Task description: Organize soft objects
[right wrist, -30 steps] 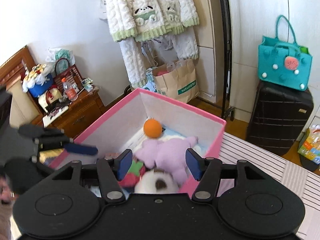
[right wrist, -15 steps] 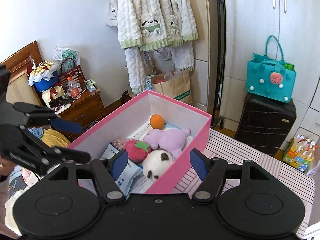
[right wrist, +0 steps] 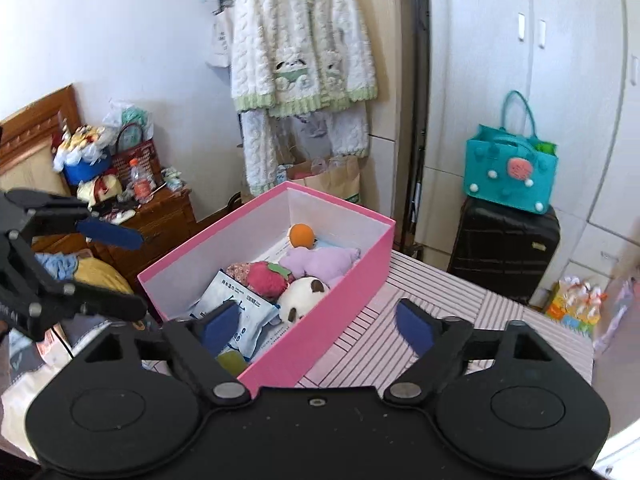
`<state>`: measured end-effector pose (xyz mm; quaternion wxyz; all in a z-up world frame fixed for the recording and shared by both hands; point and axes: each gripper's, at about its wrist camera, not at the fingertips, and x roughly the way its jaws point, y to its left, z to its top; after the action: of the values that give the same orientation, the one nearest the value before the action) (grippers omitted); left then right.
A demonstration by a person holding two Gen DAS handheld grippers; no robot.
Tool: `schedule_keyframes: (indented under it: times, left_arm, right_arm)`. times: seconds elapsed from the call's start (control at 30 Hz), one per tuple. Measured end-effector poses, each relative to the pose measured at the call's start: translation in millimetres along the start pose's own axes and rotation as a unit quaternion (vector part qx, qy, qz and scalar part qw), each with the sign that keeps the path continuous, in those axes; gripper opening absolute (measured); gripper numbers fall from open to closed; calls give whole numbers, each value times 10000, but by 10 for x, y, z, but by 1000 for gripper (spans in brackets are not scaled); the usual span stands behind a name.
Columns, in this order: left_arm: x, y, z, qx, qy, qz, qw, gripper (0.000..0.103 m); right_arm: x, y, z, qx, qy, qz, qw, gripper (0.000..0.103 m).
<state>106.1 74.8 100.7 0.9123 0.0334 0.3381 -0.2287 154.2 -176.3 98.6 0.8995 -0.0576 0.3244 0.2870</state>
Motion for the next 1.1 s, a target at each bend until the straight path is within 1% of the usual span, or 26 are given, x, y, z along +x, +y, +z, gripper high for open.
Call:
schedule_keyframes:
  times: [0.03, 0.07, 0.17, 0.2, 0.27, 0.33, 0.4, 0.47, 0.5, 0.53, 0.6, 0.63, 0.67, 0.8, 0.83, 0.9, 1.03, 1.1]
  left_arm:
    - [-6, -35, -7, 35, 2, -9, 10000, 91]
    - [-6, -65, -13, 54, 9, -12, 10000, 94]
    - [-8, -124, -20, 29, 14, -11, 10000, 99]
    - [-2, -135, -19, -6, 44, -4, 10000, 101]
    - [2, -155, -20, -90, 146, -4, 9999, 103]
    - [7, -168, -18, -165, 194, 138, 9996, 103]
    - [30, -197, -26, -247, 228, 470, 9983, 103]
    - [69, -230, -34, -296, 301, 817, 9958, 103]
    - [94, -249, -43, -308, 360, 919, 9946, 103]
    - [114, -267, -53, -301, 430, 944, 9942, 103]
    - [172, -310, -74, -189, 614, 779, 9949, 103]
    - [192, -331, -98, -148, 630, 696, 9955, 103]
    - [204, -352, -133, -175, 603, 692, 9956, 103]
    - [220, -457, -269, -193, 451, 965, 9941, 103]
    - [224, -477, -297, -240, 403, 1046, 9934, 103]
    - [226, -503, -324, -353, 314, 1169, 9920, 103]
    - [258, -556, -341, -471, 190, 1366, 9893, 103]
    - [279, -593, -352, -450, 161, 1372, 9894, 103]
  right_arm:
    - [-27, -14, -14, 143, 22, -76, 9999, 101]
    - [-46, -22, -24, 281, 84, -197, 9994, 102]
    - [-83, -66, -58, 622, 312, -675, 9953, 102]
    - [-114, -75, -74, 656, 307, -782, 9943, 102]
    - [-221, -60, -147, 483, 66, -819, 9954, 102]
    - [-335, -29, -216, 275, -158, -815, 9962, 102]
    - [-420, -28, -261, 280, -267, -832, 9958, 102]
    - [-488, -73, -305, 435, -318, -849, 9949, 102]
    - [-506, -87, -322, 508, -321, -849, 9946, 102]
    - [-526, -102, -349, 588, -317, -852, 9941, 102]
    - [-543, -115, -392, 674, -258, -877, 9935, 102]
    - [-550, -112, -415, 713, -239, -926, 9929, 102]
    - [-550, -97, -443, 744, -224, -992, 9920, 102]
    - [-556, -4, -571, 621, -205, -1505, 9865, 102]
    - [-561, 10, -599, 603, -192, -1576, 9855, 102]
    - [-570, 21, -652, 648, -139, -1606, 9848, 102]
    - [-588, 11, -737, 903, -69, -1430, 9856, 102]
    - [-597, 72, -807, 717, -98, -1513, 9858, 102]
